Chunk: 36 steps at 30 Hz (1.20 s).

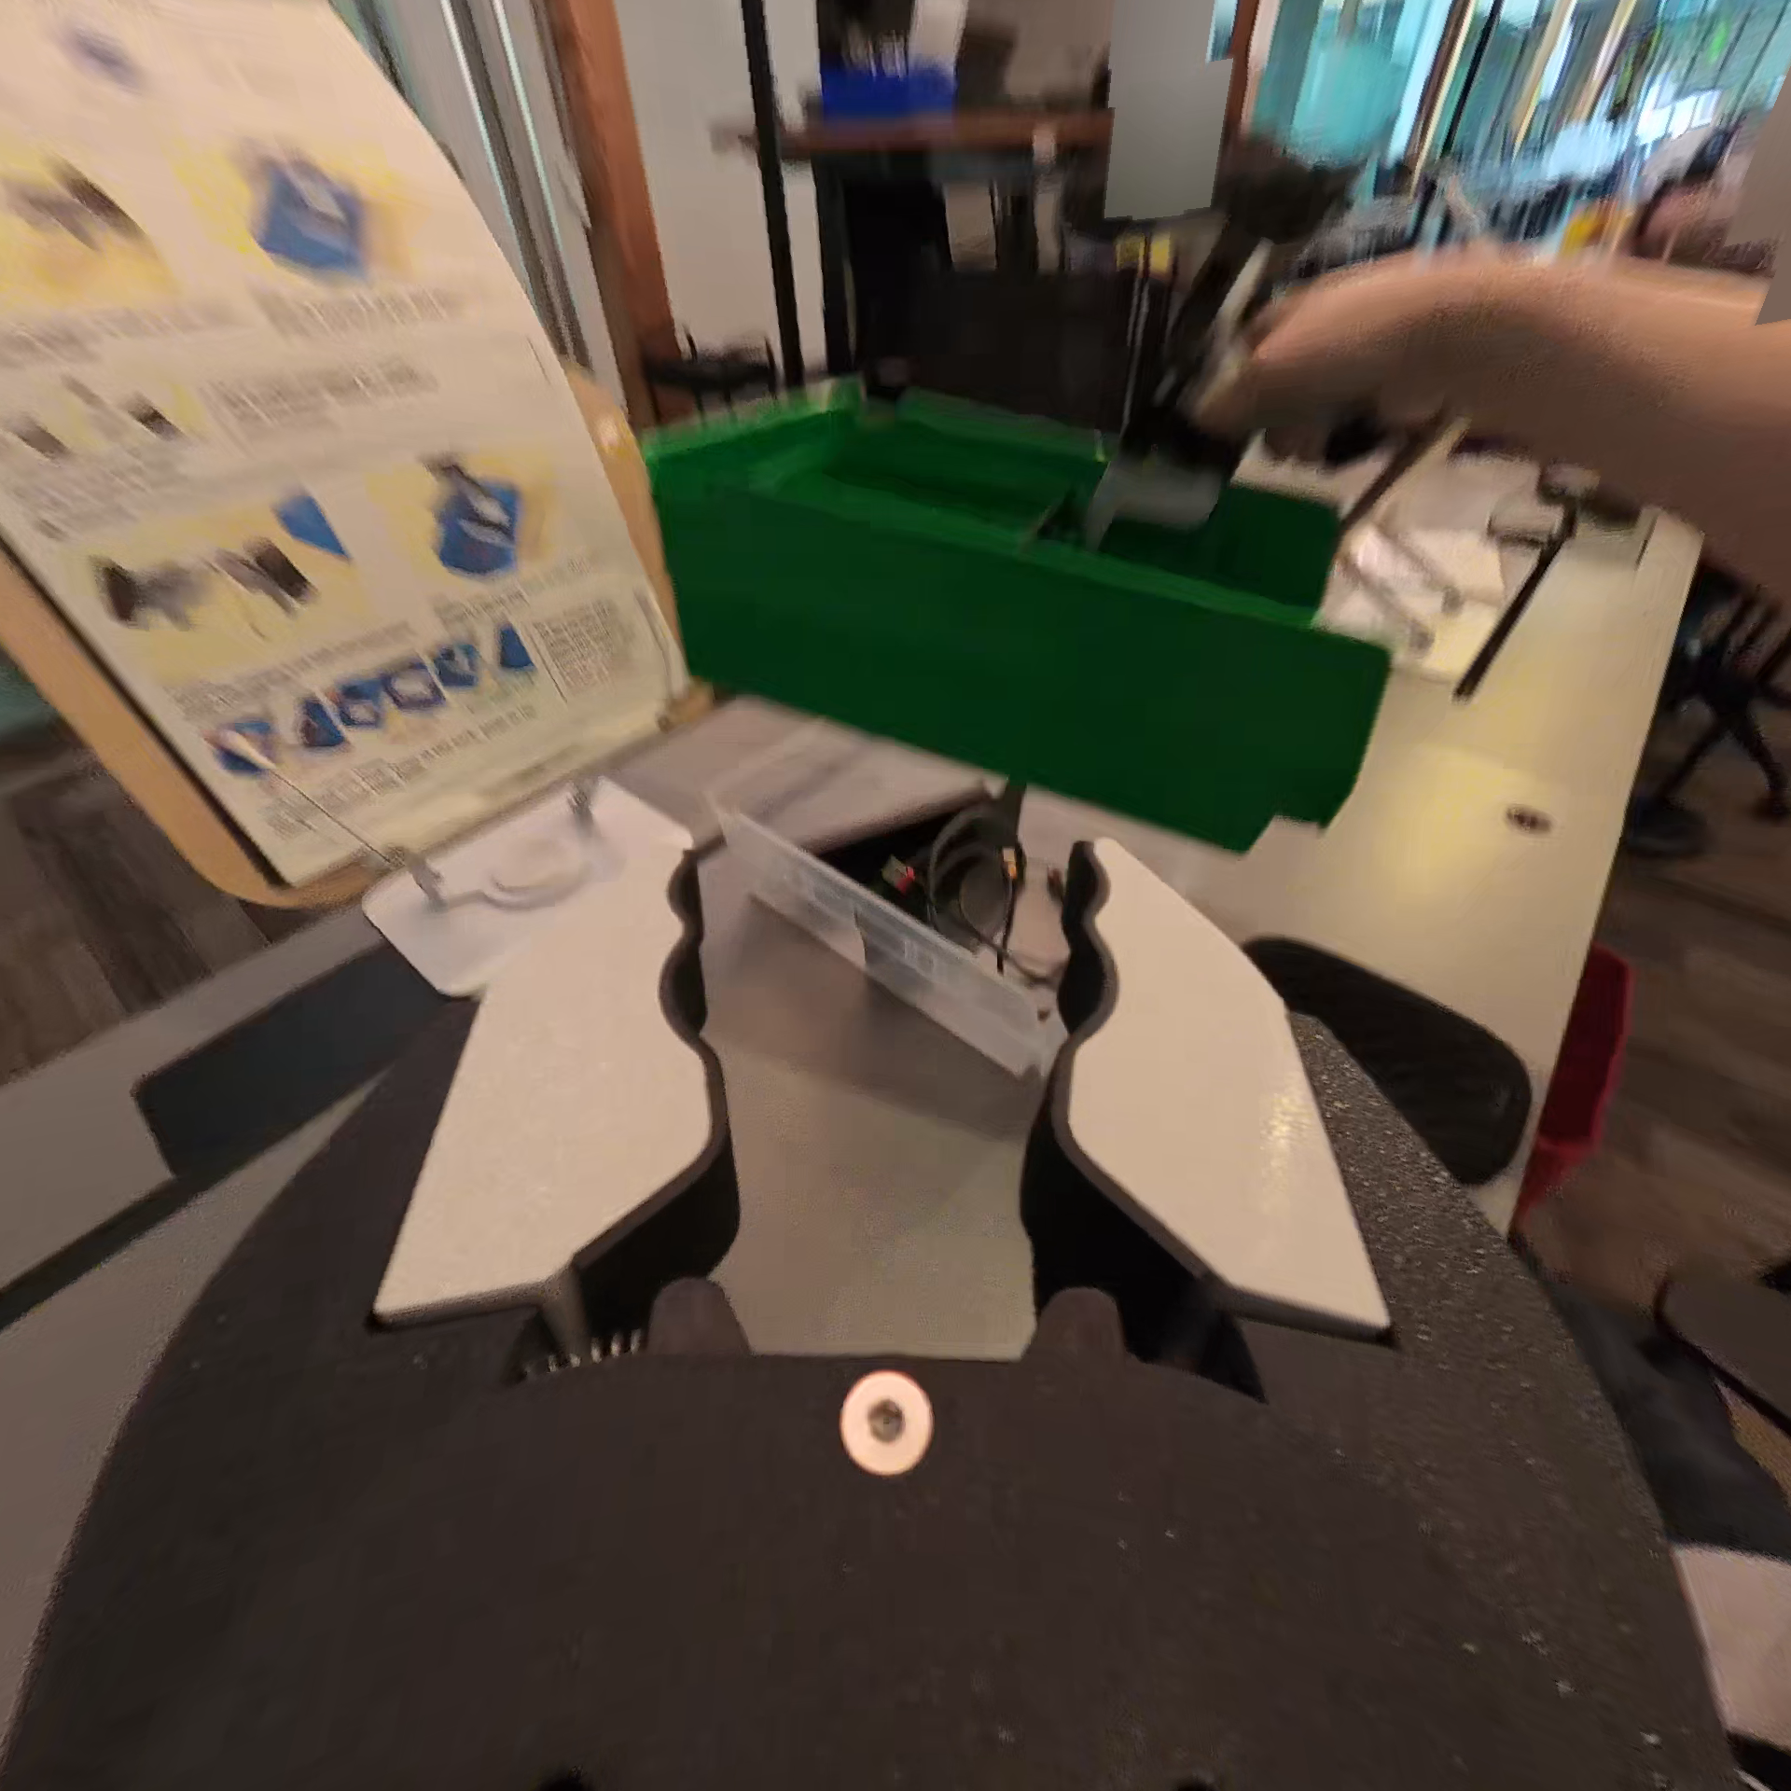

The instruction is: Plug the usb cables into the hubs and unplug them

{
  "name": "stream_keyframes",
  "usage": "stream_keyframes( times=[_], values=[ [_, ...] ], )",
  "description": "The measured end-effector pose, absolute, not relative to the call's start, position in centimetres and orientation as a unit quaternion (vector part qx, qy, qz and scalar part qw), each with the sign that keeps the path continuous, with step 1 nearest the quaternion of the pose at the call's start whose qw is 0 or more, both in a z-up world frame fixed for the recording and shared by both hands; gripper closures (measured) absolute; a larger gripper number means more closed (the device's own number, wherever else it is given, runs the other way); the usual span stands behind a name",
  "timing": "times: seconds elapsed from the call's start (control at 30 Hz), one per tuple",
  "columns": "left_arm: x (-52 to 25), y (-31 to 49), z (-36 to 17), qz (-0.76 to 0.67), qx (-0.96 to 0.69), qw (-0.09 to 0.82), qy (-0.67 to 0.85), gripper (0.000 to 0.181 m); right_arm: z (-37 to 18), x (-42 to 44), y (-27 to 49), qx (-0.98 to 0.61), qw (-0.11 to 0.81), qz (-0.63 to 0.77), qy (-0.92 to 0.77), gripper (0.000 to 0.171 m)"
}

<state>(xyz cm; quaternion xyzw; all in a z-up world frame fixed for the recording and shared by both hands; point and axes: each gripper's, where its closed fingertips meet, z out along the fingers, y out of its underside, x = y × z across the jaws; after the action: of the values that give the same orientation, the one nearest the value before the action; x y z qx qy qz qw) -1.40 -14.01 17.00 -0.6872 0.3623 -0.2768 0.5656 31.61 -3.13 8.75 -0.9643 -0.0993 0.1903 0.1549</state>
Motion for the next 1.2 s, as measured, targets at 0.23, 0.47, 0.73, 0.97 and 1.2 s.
stream_keyframes(
  times=[0.23, 0.47, 0.73, 0.97, 1.2],
  values=[
    [11.4, -5.5, 1.7, -0.269, -0.811, 0.297, 0.427, 0.110, 5.2, 52.3, -8.6, -0.965, 0.230, 0.088, 0.094, 0.165],
    [14.5, -2.5, -7.2, -0.271, -0.867, 0.164, 0.385, 0.121, -5.0, 58.7, -14.2, -0.958, 0.185, 0.093, 0.201, 0.163],
    [14.6, -3.5, -9.3, -0.271, -0.873, 0.097, 0.394, 0.129, -11.3, 57.3, -14.1, -0.963, 0.146, 0.120, 0.194, 0.161],
    [9.2, -2.5, -8.8, -0.251, -0.880, 0.055, 0.400, 0.167, -11.8, 54.3, -11.7, -0.965, 0.141, 0.134, 0.176, 0.161],
    [-0.9, 2.4, -8.6, -0.241, -0.924, 0.085, 0.284, 0.172, -11.9, 50.6, -9.5, -0.971, 0.128, 0.135, 0.148, 0.162]
  ],
)
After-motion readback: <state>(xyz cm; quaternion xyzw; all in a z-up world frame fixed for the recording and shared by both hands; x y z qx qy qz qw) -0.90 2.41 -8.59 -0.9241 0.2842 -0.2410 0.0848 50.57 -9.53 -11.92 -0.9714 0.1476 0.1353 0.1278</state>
